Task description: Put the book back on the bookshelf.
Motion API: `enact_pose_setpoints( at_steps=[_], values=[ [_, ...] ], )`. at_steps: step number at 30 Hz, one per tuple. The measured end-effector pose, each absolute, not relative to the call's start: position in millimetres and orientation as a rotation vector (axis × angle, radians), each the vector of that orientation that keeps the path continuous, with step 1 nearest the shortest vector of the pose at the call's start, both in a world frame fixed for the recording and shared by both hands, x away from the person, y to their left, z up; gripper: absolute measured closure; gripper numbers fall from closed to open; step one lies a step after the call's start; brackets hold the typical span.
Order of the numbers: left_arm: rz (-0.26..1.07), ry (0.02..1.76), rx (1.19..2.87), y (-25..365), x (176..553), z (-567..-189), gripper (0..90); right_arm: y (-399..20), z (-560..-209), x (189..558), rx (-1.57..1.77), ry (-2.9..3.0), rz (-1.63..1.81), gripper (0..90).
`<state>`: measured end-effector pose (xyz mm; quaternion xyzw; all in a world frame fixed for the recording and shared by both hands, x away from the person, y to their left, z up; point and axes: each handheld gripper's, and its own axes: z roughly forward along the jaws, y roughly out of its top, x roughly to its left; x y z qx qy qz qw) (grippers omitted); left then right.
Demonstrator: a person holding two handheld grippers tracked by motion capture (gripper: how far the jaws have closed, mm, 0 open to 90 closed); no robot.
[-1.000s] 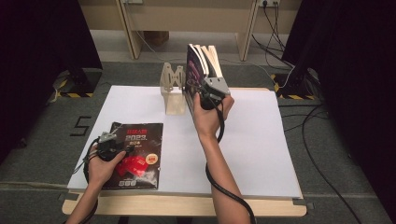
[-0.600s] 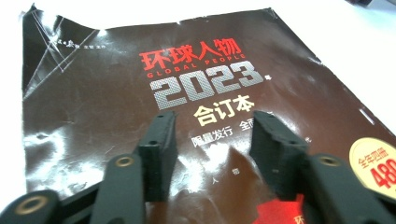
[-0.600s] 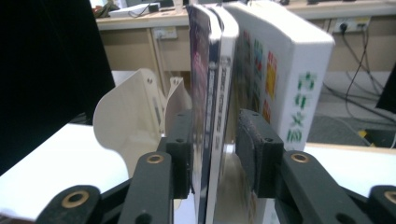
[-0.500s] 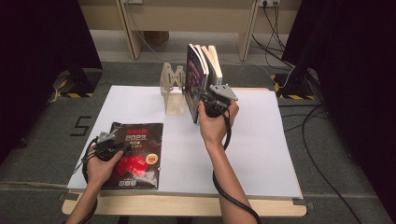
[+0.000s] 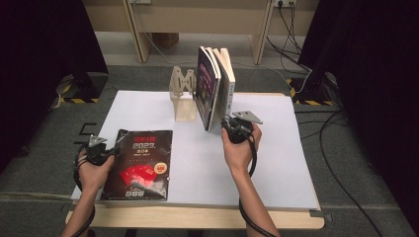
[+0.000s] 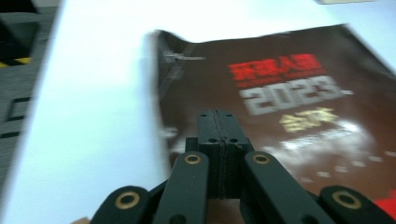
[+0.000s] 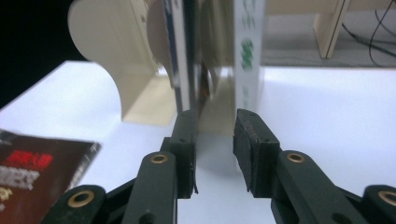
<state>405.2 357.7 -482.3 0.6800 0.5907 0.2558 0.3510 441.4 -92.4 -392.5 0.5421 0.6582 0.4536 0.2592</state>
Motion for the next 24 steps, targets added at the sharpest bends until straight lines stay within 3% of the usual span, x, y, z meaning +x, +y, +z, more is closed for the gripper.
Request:
enact_pose_setpoints(
  at_steps=[6,10,24],
  values=[
    [0.731,1.627,1.748,375.1,417.8,-485.1,89.8,-102.1,-409.1,435.7,1.508,1.833,1.185,67.9],
    [0.704,1.652,1.777,375.9,426.7,-493.6,89.7,-106.2,-419.4,432.1,1.539,1.856,1.174,66.7],
    [0.691,1.62,1.825,370.4,430.5,-494.4,89.8,-110.5,-443.3,425.8,1.59,1.897,1.168,65.5]
  ],
)
